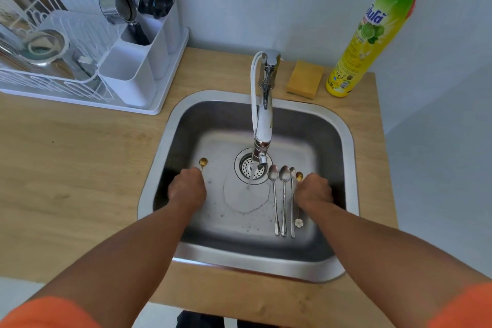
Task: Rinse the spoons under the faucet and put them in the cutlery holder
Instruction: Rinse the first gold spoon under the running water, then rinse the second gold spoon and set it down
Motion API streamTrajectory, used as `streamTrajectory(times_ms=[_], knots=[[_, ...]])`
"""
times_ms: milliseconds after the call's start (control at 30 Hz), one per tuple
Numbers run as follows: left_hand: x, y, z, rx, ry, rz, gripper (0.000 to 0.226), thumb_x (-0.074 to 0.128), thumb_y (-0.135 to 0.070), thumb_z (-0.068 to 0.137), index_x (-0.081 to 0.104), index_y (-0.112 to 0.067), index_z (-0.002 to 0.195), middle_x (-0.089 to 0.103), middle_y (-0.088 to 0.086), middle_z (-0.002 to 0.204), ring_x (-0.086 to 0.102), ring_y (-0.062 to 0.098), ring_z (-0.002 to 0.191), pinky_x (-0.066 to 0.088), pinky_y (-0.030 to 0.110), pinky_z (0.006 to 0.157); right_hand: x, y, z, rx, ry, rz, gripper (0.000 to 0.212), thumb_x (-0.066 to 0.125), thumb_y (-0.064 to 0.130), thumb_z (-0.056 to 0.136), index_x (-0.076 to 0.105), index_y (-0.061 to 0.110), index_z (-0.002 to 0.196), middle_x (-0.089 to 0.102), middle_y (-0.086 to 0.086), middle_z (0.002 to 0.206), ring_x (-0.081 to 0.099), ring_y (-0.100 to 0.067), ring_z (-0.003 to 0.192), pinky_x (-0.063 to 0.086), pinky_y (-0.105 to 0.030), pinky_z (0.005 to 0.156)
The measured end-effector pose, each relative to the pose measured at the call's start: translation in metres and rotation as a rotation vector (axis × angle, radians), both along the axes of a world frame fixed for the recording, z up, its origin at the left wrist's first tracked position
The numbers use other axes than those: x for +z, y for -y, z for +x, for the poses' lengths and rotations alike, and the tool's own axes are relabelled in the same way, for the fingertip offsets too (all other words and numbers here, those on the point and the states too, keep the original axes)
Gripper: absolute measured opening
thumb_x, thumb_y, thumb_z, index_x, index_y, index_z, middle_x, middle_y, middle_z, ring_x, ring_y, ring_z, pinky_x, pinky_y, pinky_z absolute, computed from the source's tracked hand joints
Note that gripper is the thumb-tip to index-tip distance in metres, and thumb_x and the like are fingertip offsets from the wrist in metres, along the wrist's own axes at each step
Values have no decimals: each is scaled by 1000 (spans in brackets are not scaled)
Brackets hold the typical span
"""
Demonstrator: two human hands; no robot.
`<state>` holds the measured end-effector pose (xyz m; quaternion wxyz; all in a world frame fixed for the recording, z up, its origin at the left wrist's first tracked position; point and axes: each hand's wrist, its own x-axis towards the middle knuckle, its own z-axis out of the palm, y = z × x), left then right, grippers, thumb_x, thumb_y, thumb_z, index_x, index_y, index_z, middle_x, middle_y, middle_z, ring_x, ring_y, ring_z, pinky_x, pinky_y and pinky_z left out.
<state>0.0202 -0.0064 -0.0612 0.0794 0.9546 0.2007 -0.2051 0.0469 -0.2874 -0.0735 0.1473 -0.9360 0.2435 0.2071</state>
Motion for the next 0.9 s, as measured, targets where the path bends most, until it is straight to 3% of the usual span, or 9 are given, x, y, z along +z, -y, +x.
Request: streamTrajectory(times_ms=[100,300,433,533,667,733,800,900], knots=[[-12,-4,-5,-1,34,-13,15,60,-18,101,69,-6,102,71,11,90,71,29,78,58,37,62,-5,-1,2,-41,5,1,21,62,16,97,73,1,107,73,-21,109,72,-41,99,59,-41,79],[-23,-6,-4,44,82,-45,16,67,-21,98,69,-6,97,71,12,88,71,31,77,64,44,69,-16,-5,-4,-88,-18,24,23,64,20,97,73,2,107,73,-20,109,71,-40,98,57,-39,74],[-31,-7,-2,130,85,-123,14,70,-18,94,67,-6,85,66,9,77,67,27,68,61,36,62,-17,-7,-6,-119,-17,20,24,66,23,97,73,3,108,73,-20,110,71,-41,100,59,-42,78],[-31,0,0,278,49,-267,21,75,-19,89,63,-7,76,66,9,74,66,25,64,50,27,52,-13,-8,-6,-142,-5,40,24,63,23,99,72,3,109,73,-20,110,71,-40,100,60,-43,79],[-26,20,0,481,16,-601,19,76,-16,86,73,-2,74,74,14,67,68,24,52,60,34,53,0,-25,-10,-37,141,-14,34,46,35,104,71,14,112,71,-14,110,69,-37,100,53,-38,77],[-21,33,-6,498,-12,-733,20,76,-18,88,76,-5,73,72,7,58,61,17,43,54,27,47,7,-42,-14,19,224,82,34,46,41,102,74,23,104,72,-5,101,68,-31,94,47,-34,70],[-16,46,-12,481,-45,-836,21,76,-19,88,75,-7,70,68,3,54,57,14,43,49,22,44,10,-61,-16,68,170,335,30,54,44,100,76,27,90,71,5,86,65,-20,81,48,-31,67],[-7,61,-20,468,-72,-961,23,74,-17,89,74,-10,67,66,5,55,54,12,44,45,22,43,11,-82,-18,4,19,699,30,68,37,96,77,17,76,76,2,79,70,-17,78,57,-35,77]])
